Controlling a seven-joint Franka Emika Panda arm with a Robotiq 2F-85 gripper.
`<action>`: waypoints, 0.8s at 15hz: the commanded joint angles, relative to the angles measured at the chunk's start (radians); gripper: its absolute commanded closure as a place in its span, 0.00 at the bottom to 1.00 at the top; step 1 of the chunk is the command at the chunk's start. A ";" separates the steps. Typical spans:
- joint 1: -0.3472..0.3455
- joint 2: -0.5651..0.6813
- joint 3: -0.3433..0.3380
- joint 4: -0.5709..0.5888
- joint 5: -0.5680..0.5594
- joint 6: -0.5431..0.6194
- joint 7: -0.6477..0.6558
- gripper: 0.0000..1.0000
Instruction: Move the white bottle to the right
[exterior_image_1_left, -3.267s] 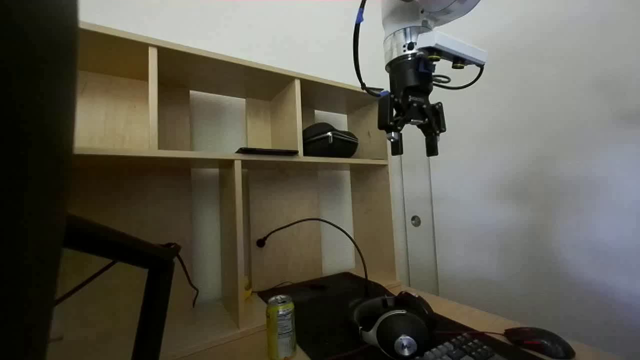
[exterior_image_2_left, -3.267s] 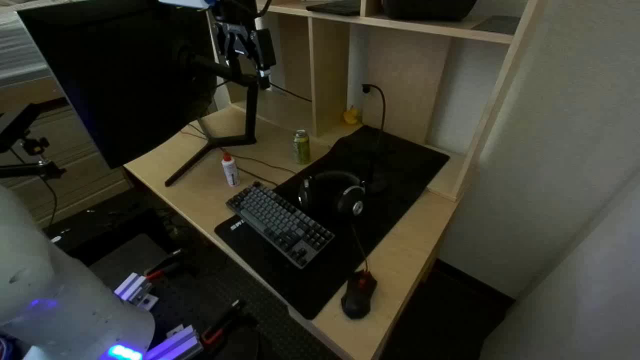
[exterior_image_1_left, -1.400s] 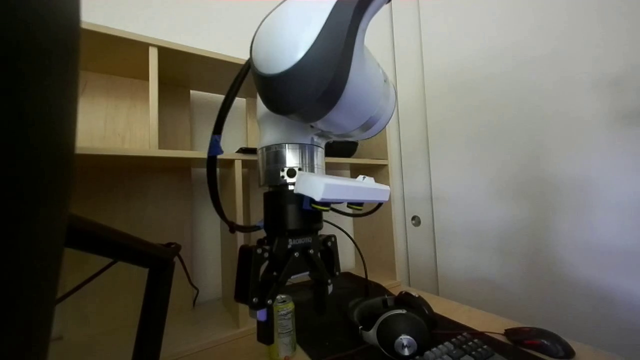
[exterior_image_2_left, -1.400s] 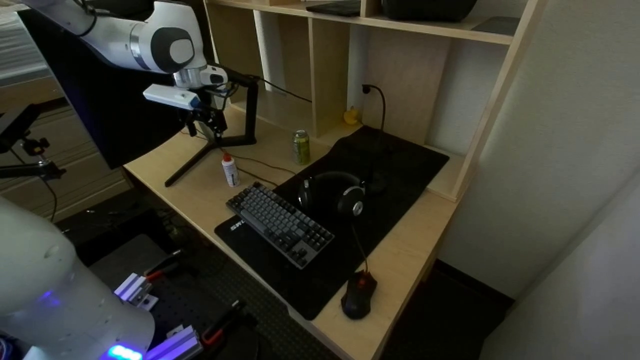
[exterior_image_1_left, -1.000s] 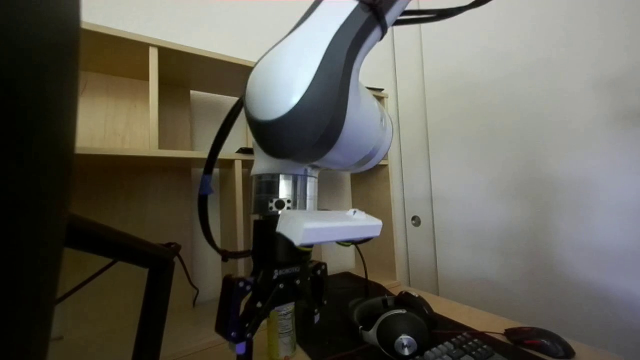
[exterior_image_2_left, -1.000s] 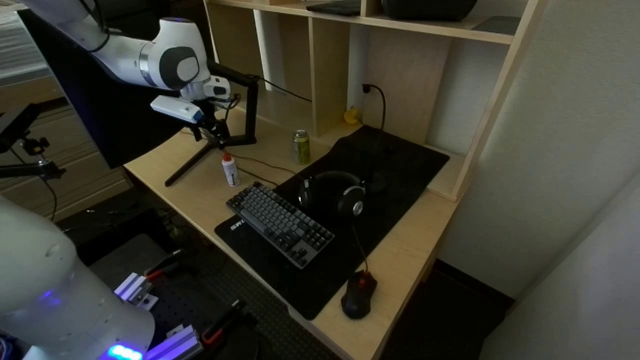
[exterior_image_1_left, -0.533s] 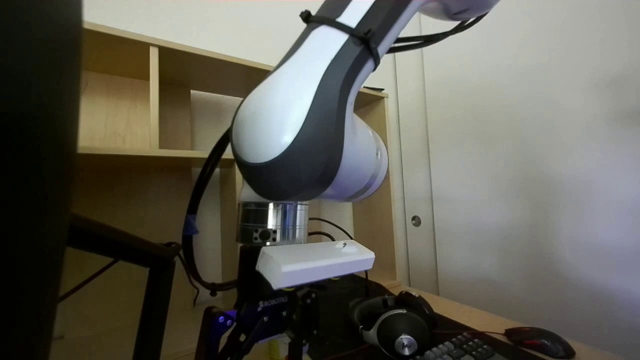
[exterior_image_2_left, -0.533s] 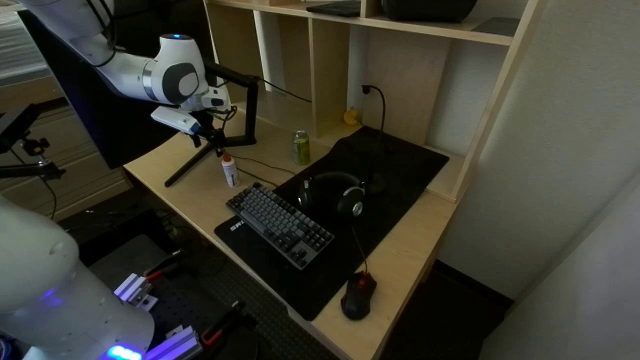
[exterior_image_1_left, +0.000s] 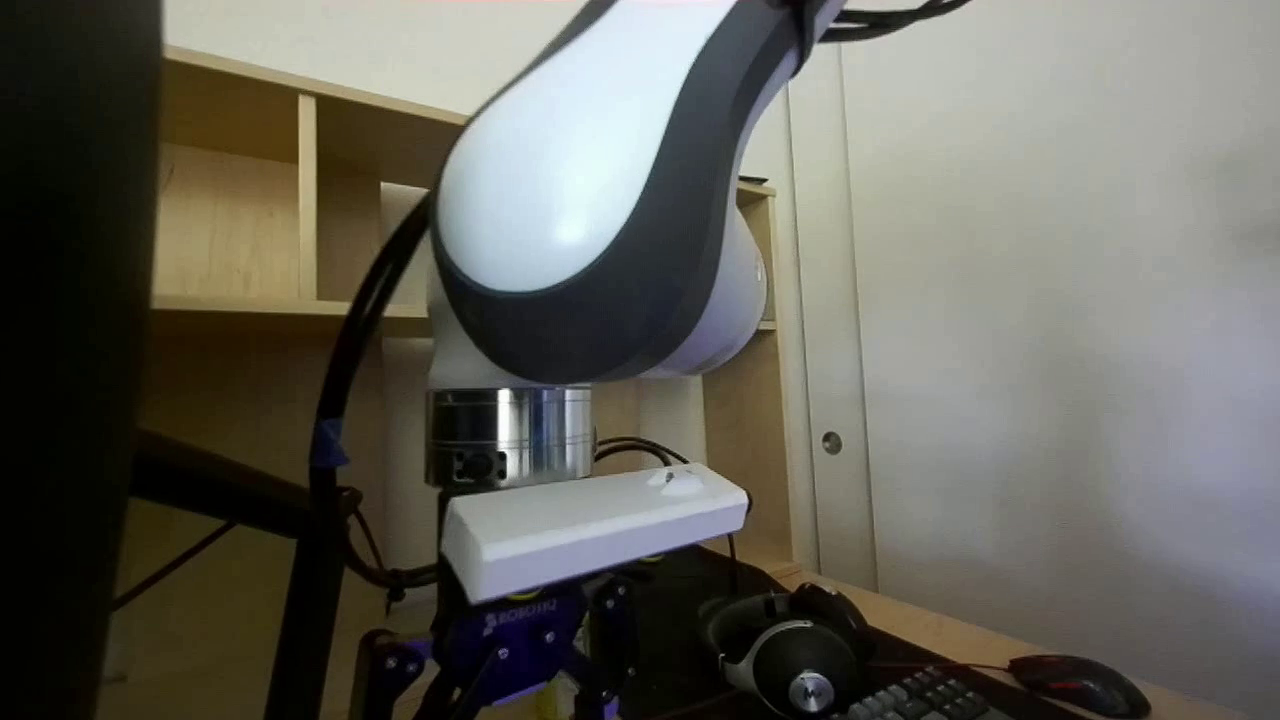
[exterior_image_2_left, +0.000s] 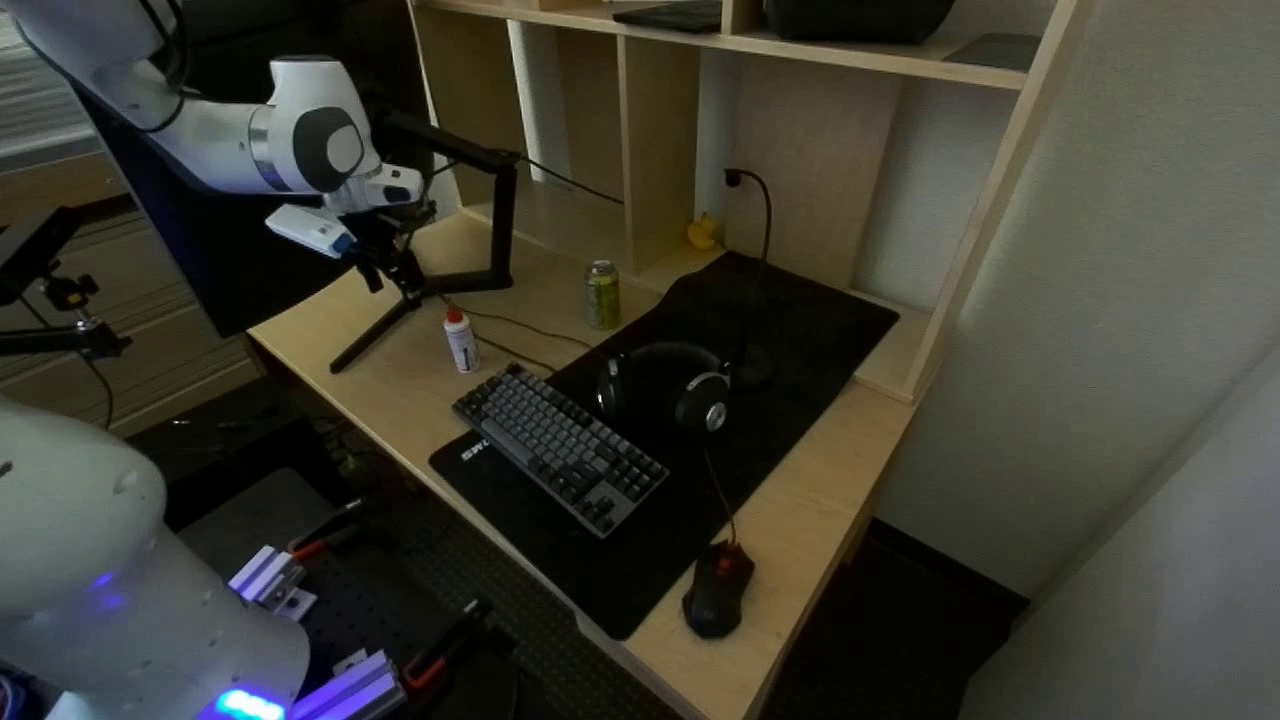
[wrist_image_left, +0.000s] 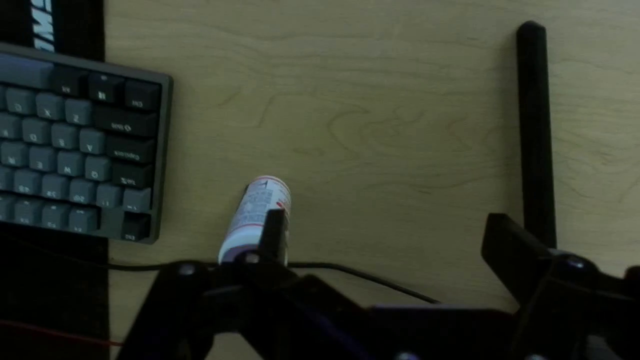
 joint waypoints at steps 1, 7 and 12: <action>0.005 -0.011 0.007 0.000 -0.003 -0.027 0.038 0.00; -0.052 -0.104 -0.048 -0.024 -0.039 -0.011 0.111 0.00; -0.170 -0.163 -0.135 0.018 0.156 -0.013 -0.065 0.00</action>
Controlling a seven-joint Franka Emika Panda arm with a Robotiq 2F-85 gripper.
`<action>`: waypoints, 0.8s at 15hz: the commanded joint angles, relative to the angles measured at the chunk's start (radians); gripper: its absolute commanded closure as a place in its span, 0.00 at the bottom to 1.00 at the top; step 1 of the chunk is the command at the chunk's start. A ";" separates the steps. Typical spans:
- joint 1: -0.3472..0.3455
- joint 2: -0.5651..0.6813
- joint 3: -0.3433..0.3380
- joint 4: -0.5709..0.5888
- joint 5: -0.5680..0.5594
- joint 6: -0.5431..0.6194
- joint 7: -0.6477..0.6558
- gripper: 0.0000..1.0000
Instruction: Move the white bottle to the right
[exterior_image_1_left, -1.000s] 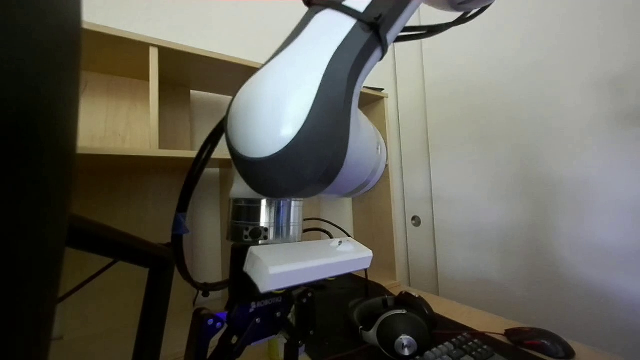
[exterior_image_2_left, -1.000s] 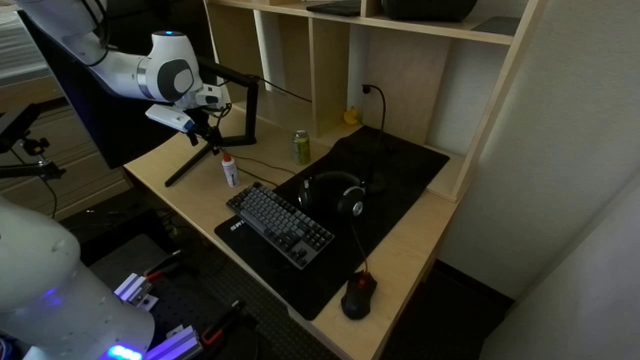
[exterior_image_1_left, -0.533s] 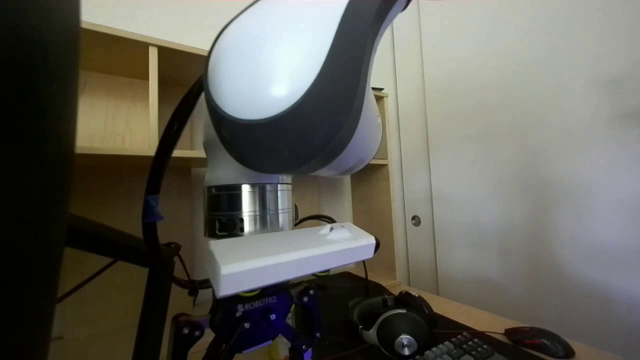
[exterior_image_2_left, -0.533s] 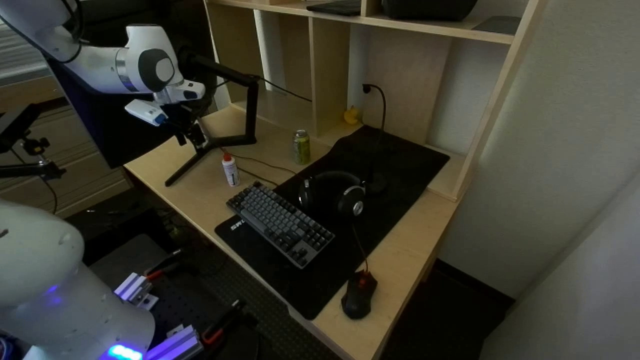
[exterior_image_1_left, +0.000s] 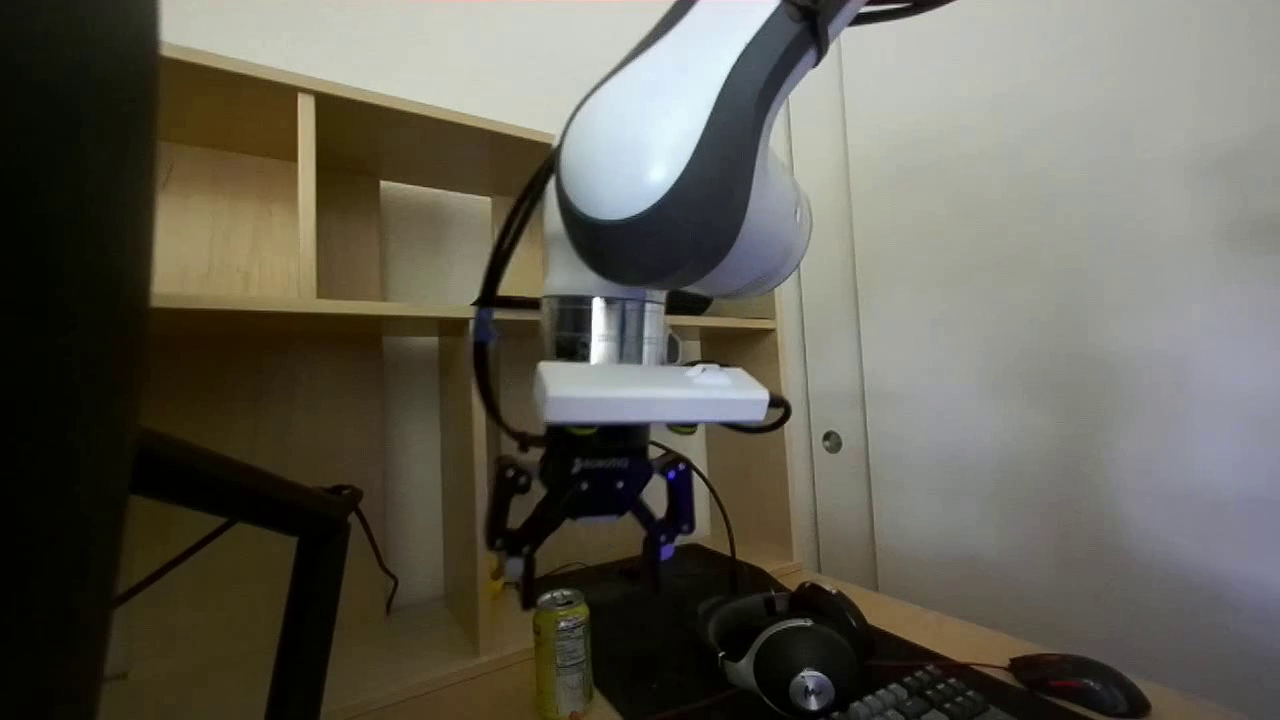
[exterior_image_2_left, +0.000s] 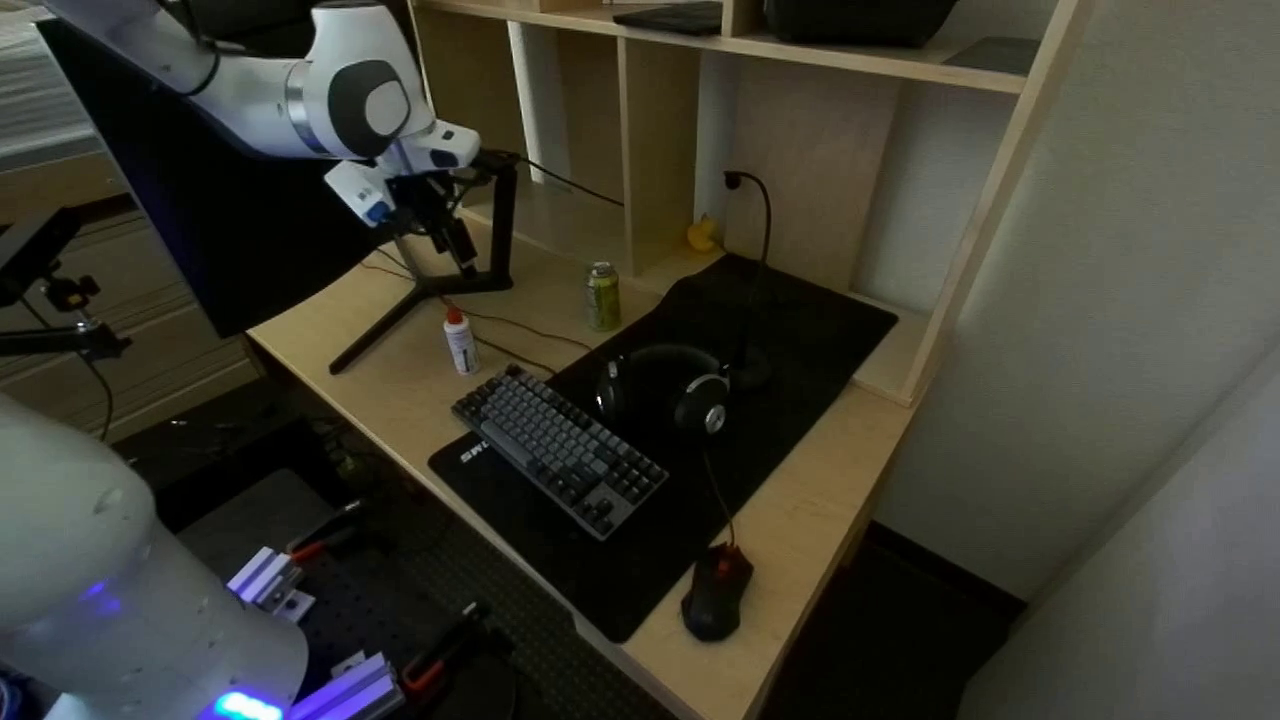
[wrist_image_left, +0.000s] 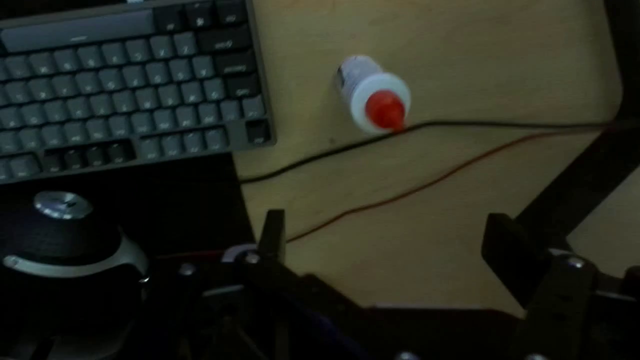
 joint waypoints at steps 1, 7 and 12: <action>-0.047 -0.019 0.000 0.004 0.061 -0.002 -0.065 0.00; -0.051 0.089 0.010 0.059 0.325 -0.025 -0.330 0.00; -0.048 0.114 0.028 0.025 0.343 -0.021 -0.329 0.00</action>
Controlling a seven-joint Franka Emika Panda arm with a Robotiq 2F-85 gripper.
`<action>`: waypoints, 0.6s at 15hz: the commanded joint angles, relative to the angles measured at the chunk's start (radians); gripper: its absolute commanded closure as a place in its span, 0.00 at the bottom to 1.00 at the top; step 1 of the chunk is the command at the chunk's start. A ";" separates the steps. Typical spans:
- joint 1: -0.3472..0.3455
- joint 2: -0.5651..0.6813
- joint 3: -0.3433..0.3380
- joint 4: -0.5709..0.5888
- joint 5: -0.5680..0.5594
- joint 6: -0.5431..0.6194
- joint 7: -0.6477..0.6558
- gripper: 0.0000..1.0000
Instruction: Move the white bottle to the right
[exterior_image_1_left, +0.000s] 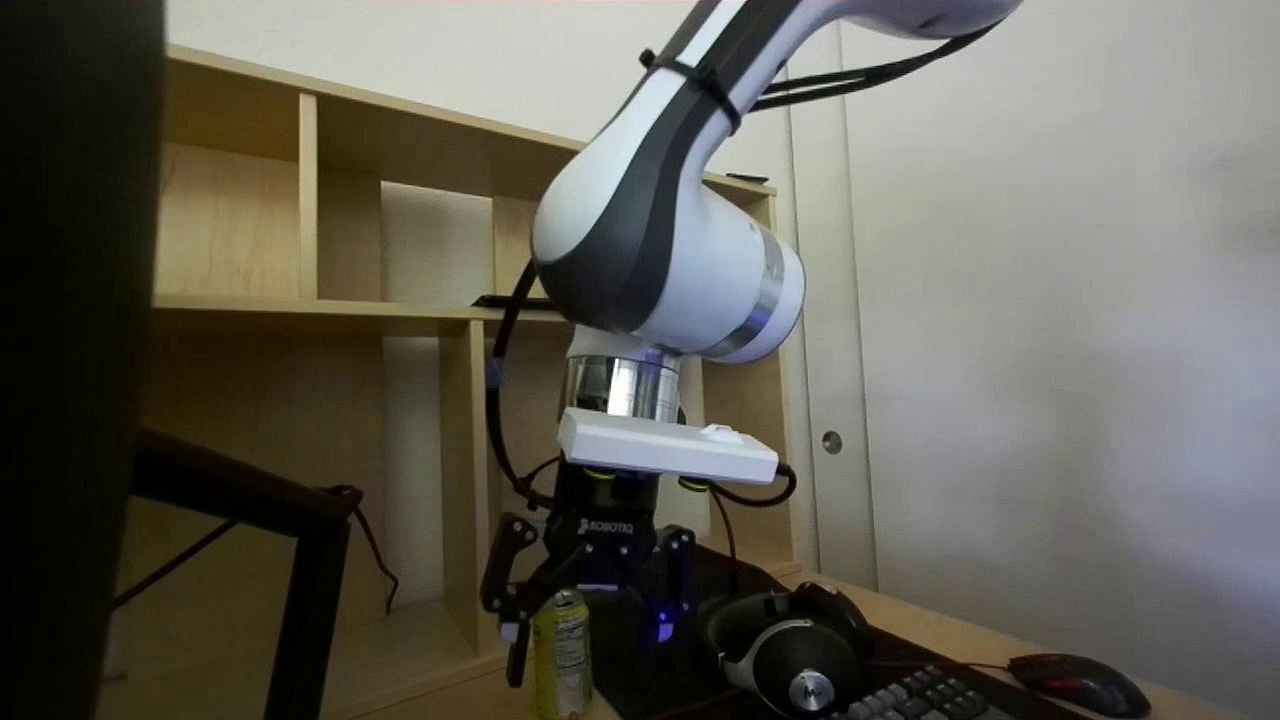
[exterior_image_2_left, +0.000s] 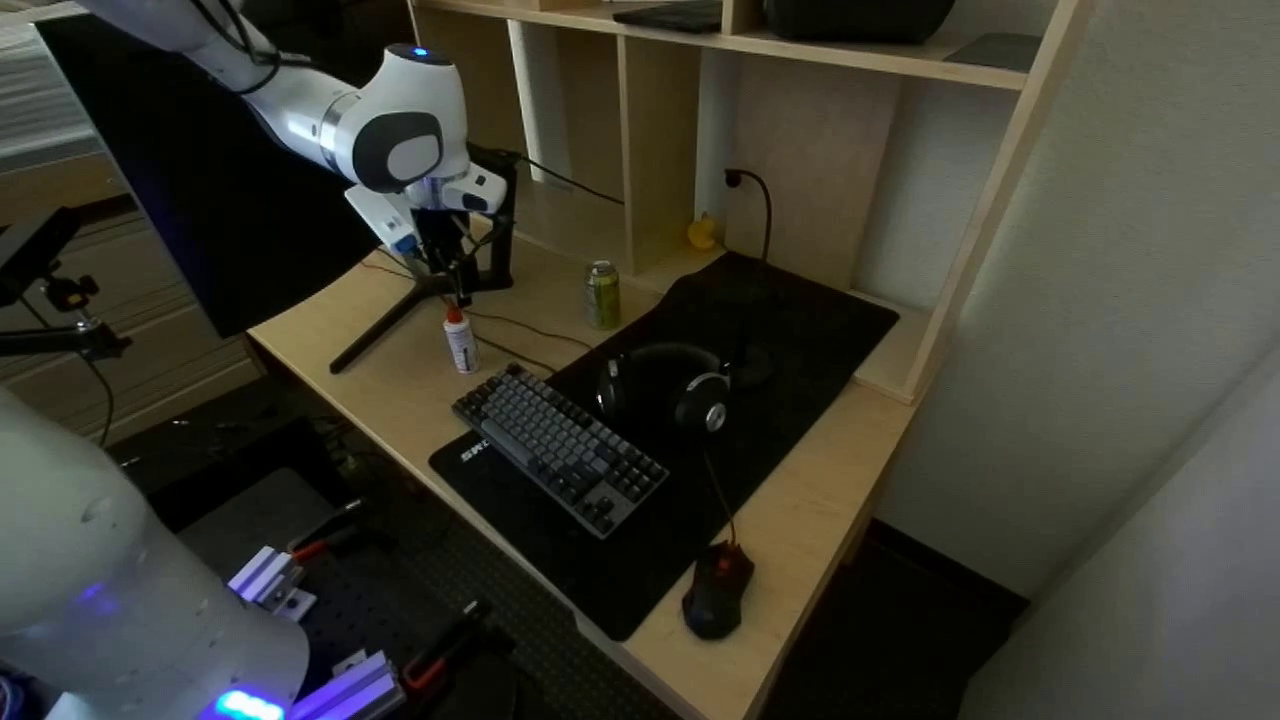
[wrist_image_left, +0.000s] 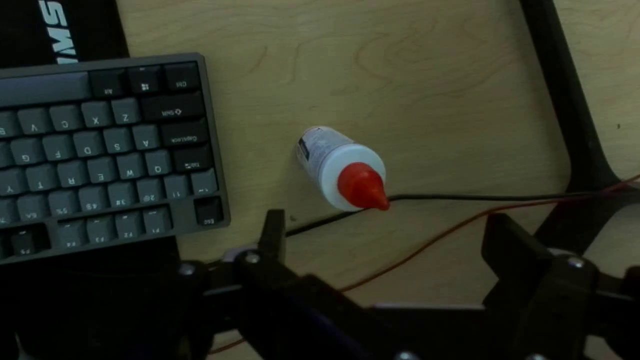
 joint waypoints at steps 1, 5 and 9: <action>-0.003 0.006 0.002 0.004 0.000 -0.004 -0.002 0.00; -0.002 0.043 -0.002 0.008 -0.016 0.011 0.009 0.00; 0.014 0.130 -0.001 0.036 -0.052 0.042 0.036 0.00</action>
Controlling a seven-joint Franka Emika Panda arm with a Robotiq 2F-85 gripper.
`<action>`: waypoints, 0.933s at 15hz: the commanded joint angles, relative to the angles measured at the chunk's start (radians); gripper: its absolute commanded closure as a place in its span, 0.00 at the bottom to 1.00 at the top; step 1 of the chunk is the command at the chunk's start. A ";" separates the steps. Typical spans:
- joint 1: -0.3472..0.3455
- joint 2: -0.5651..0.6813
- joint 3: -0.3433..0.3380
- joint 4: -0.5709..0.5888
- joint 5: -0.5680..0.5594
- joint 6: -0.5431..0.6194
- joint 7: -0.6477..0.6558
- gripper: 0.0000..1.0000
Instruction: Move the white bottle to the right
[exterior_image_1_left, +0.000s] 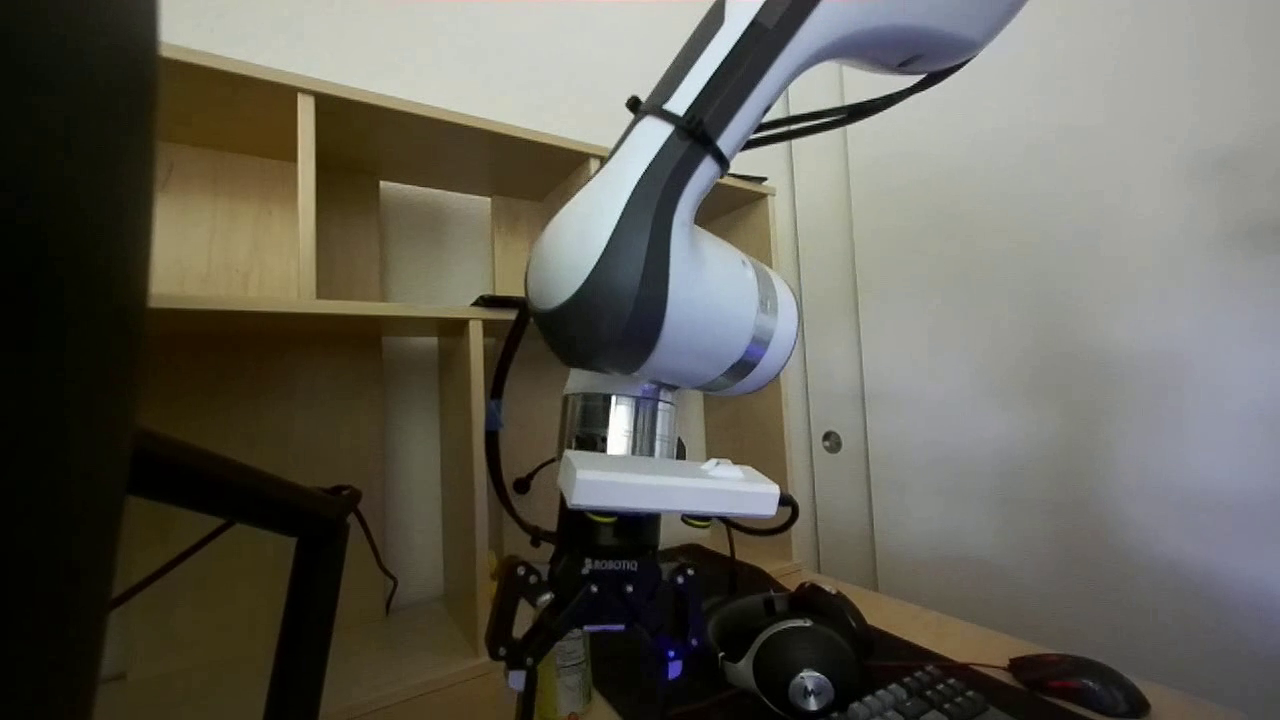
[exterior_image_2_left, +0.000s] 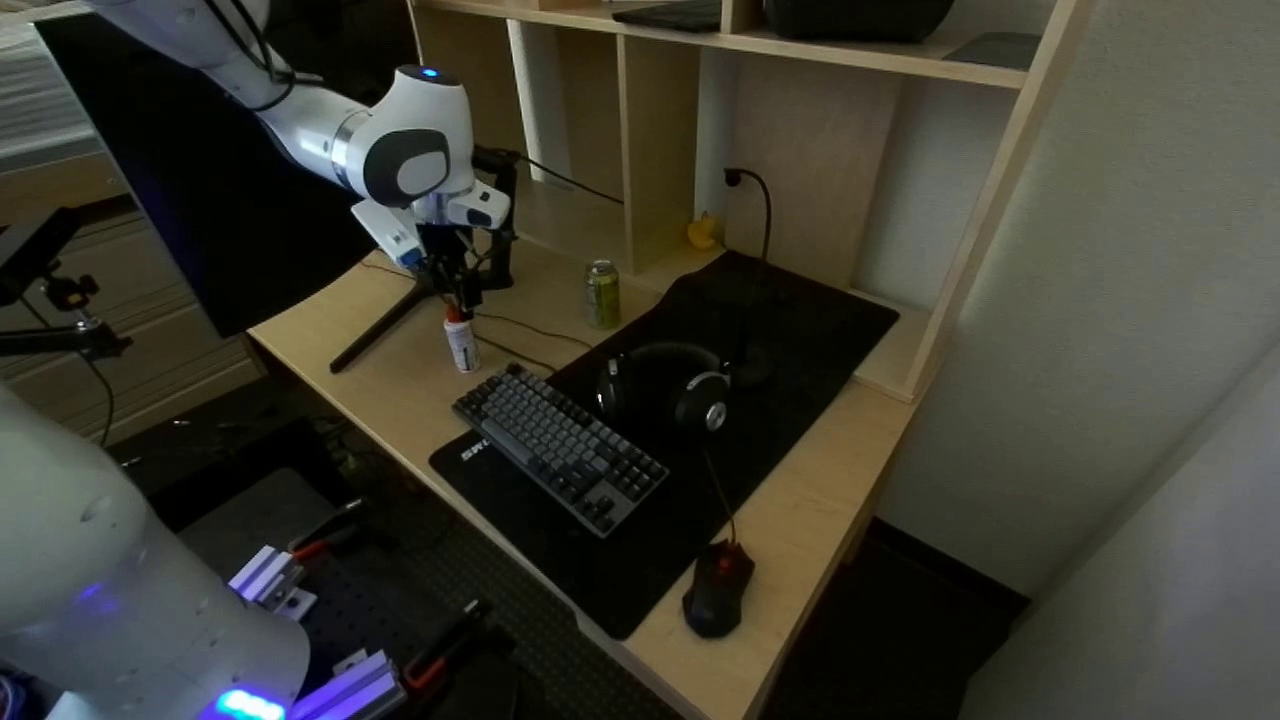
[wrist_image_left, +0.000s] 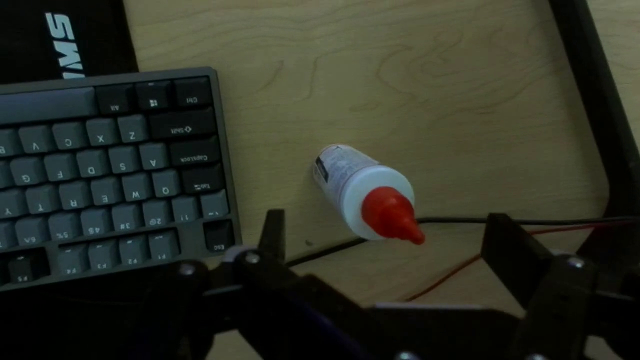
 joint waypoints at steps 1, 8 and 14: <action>0.018 0.089 0.001 0.034 -0.029 0.052 0.021 0.00; 0.039 0.130 -0.014 0.051 -0.072 0.053 0.057 0.00; 0.047 0.134 -0.011 0.051 -0.094 0.060 0.086 0.00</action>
